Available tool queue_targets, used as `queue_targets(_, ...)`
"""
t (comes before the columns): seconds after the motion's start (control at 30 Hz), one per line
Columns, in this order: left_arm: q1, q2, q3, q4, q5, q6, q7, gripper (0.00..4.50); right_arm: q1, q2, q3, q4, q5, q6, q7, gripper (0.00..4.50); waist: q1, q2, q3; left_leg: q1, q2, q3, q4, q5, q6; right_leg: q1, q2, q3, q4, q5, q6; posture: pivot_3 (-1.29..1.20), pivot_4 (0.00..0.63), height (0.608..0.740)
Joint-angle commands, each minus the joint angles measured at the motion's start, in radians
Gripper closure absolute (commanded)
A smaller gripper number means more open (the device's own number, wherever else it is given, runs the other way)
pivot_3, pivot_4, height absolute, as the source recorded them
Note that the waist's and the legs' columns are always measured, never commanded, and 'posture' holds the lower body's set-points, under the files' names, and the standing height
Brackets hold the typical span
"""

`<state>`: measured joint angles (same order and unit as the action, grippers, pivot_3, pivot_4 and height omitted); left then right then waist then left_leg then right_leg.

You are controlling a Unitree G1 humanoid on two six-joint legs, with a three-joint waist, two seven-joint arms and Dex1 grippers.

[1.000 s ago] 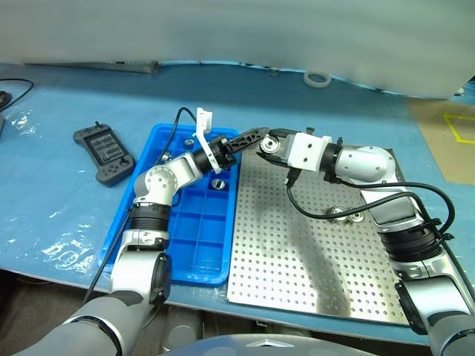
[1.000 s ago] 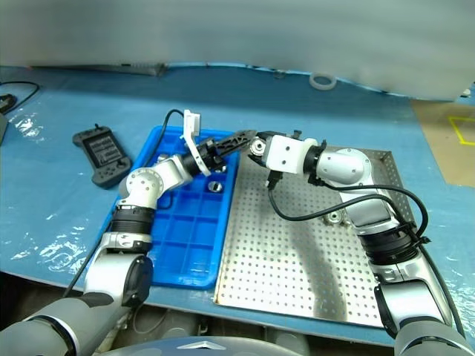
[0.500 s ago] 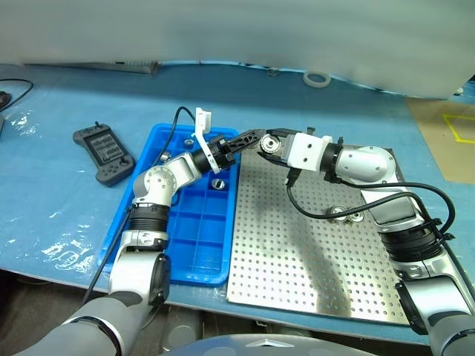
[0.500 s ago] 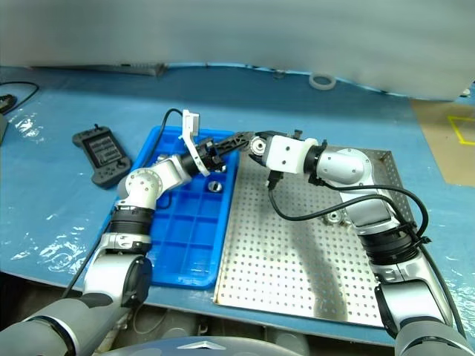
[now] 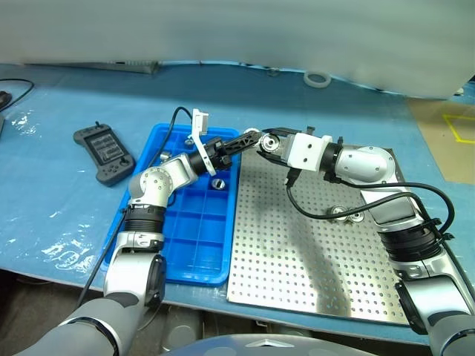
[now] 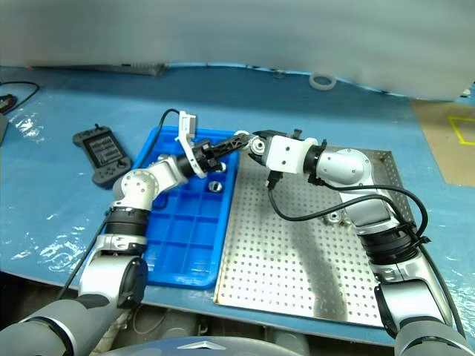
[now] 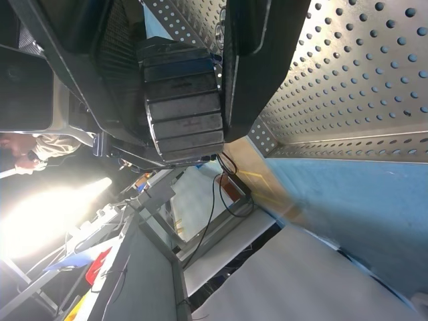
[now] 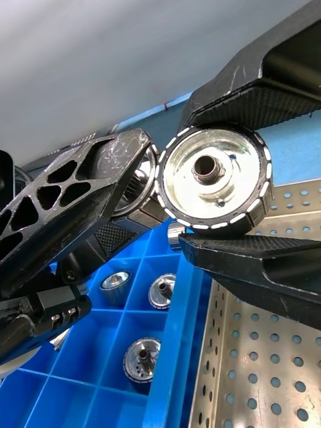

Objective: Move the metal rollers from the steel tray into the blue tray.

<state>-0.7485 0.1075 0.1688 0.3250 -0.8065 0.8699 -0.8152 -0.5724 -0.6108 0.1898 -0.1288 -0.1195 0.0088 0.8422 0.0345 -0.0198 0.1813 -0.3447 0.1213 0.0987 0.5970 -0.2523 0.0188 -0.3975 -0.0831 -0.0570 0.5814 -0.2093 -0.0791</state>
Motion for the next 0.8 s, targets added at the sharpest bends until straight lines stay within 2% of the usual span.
queue_targets(0.03, -0.02, 0.0, -0.002, -0.028, 0.007, -0.022, 0.011, 3.18, -0.02, 0.002, -0.008, -0.012, 0.0, -0.013, -0.013, 2.7, 0.0, 0.0, 0.0, 0.0, 0.0, 0.0, 0.0, 0.0, 0.0, 0.0, 0.0, 0.0, 0.0, 0.0, 0.0, -0.09, 0.15, 0.74)
queue_targets(0.27, -0.035, 0.022, 0.016, -0.023, 0.019, -0.055, 0.016, 3.18, -0.025, 0.005, -0.006, -0.003, -0.005, -0.021, -0.016, 2.7, 0.0, 0.0, 0.0, 0.0, 0.0, 0.0, 0.0, 0.0, 0.0, 0.0, 0.0, 0.0, 0.0, 0.0, 0.0, -0.09, 0.15, 0.74)
queue_targets(0.4, -0.04, 0.121, -0.001, -0.074, 0.079, -0.134, -0.04, 3.18, -0.02, 0.002, -0.003, -0.008, -0.004, -0.017, -0.02, 2.7, -0.001, 0.0, 0.0, 0.0, 0.0, 0.0, 0.0, 0.0, 0.0, 0.0, 0.0, 0.0, 0.0, 0.0, 0.0, -0.09, 0.15, 0.74)
queue_targets(0.67, -0.008, 0.396, -0.041, -0.103, 0.227, -0.31, -0.161, 3.18, -0.004, -0.014, 0.01, 0.003, 0.005, -0.017, -0.02, 2.7, -0.024, 0.0, 0.0, 0.0, 0.001, 0.0, 0.0, 0.0, -0.001, -0.001, 0.0, 0.0, 0.002, 0.0, 0.0, -0.06, 0.15, 0.74)
queue_targets(0.8, 0.016, 0.46, -0.056, -0.115, 0.277, -0.37, -0.183, 3.18, -0.011, -0.014, 0.022, 0.026, 0.011, -0.031, -0.014, 2.7, -0.011, 0.0, 0.0, 0.0, 0.001, 0.0, 0.0, 0.002, -0.003, -0.001, 0.0, 0.0, 0.002, 0.0, 0.0, -0.04, 0.15, 0.74)
